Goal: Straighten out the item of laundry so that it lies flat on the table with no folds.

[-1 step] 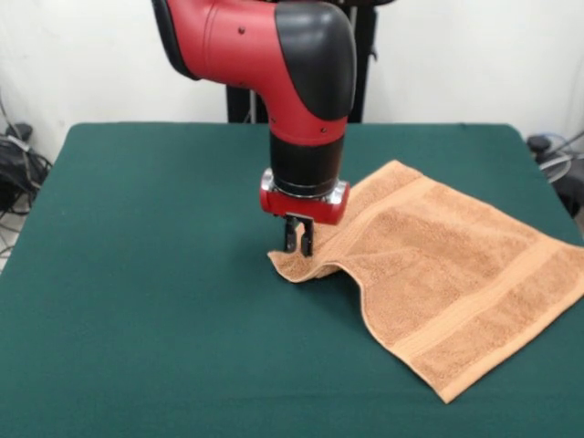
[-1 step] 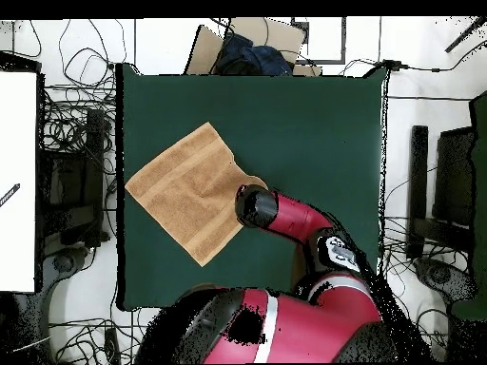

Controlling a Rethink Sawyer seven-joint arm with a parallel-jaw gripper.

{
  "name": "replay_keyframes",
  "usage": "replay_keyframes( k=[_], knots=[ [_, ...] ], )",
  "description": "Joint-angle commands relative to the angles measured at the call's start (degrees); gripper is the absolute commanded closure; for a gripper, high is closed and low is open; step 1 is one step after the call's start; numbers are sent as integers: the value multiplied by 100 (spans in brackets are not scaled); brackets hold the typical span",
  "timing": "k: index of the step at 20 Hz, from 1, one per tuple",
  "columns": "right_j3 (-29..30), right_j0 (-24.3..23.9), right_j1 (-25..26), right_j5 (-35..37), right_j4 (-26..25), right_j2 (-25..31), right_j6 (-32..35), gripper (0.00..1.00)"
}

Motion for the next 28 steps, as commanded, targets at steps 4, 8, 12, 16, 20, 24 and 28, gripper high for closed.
replay_keyframes(
  k=[4, 8, 12, 16, 20, 24, 28],
  knots=[
    [213, -743, -227, 196, -322, 432, 256, 100],
    [221, -1128, -476, 561, -465, 563, -90, 100],
    [172, -1443, -599, 852, -651, 775, -295, 100],
    [41, -1672, -602, 1067, -790, 931, -394, 100],
    [85, -1861, -592, 997, -1028, 1159, -407, 0],
    [60, -1801, -616, 925, -1175, 1118, -325, 0],
    [-20, -1752, -622, 873, -1296, 1086, -206, 0]
  ],
)
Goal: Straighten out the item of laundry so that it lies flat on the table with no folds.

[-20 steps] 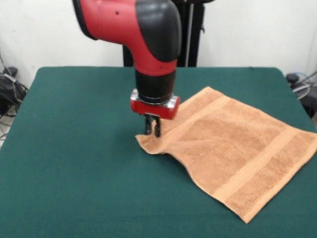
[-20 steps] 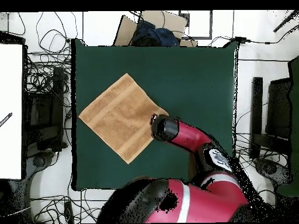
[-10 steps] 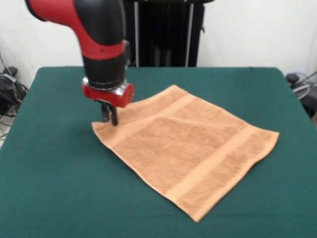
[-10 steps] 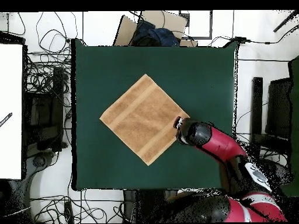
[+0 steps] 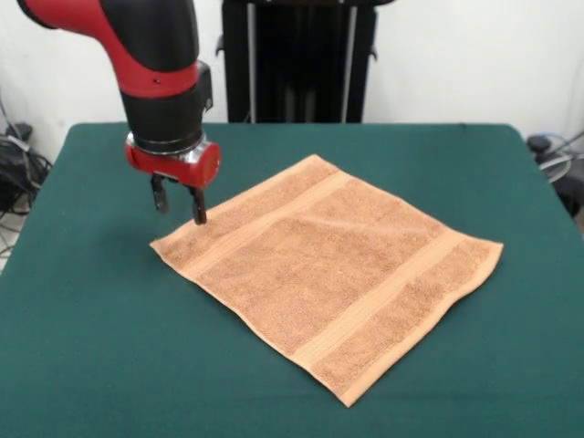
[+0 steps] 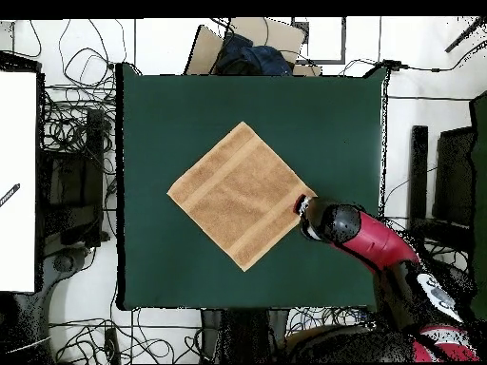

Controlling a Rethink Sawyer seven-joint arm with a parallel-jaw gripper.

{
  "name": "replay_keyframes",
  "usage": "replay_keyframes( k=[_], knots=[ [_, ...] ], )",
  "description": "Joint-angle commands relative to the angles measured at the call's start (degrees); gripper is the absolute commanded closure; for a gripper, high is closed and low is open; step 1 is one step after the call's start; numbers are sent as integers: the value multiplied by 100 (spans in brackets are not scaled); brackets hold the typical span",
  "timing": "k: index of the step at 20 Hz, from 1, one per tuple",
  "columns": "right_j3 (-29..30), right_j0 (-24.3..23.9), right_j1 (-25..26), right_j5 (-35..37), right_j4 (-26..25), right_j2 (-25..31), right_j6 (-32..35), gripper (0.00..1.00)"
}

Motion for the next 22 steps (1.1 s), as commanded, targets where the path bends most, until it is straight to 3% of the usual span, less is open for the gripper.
replay_keyframes(
  k=[1, 5, 13, 22],
  knots=[
    [-181, 155, -56, 227, -462, 633, -181, 0],
    [-208, 136, -145, 126, -496, 711, -85, 0],
    [255, 35, -883, 318, -476, 809, -18, 0],
    [157, 81, -824, 287, -478, 699, 170, 0]
  ],
)
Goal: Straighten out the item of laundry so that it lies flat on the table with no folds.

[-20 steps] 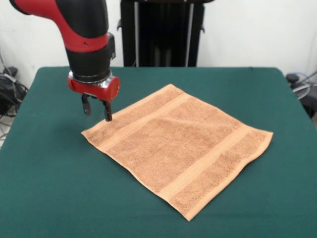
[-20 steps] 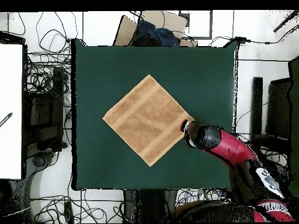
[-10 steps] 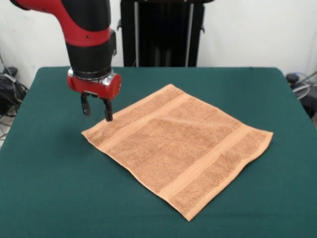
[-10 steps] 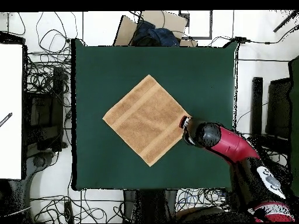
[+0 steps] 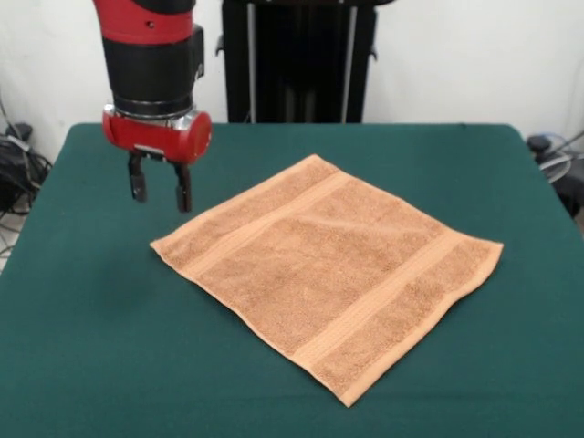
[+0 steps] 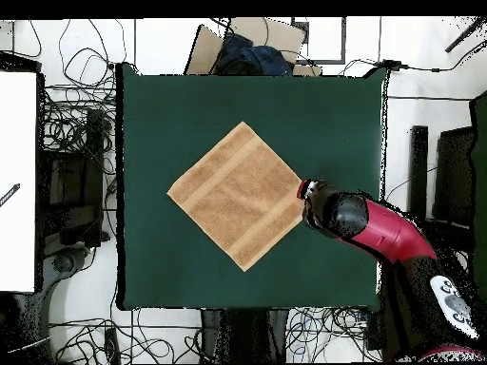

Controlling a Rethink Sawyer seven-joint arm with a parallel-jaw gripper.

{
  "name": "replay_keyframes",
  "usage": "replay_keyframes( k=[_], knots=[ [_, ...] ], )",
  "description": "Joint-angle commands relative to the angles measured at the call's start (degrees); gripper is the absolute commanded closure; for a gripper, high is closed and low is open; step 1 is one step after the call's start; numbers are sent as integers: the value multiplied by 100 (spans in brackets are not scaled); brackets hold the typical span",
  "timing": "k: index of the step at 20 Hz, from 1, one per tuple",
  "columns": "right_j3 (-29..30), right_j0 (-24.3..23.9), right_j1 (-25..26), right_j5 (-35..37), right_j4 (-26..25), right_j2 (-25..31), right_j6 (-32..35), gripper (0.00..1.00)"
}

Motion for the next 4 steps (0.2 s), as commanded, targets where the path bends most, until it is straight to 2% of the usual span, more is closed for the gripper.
replay_keyframes(
  k=[1, 4],
  knots=[
    [143, 76, -43, 357, -202, 376, 157, 0],
    [101, 87, -60, 454, -210, 365, 111, 0]
  ],
)
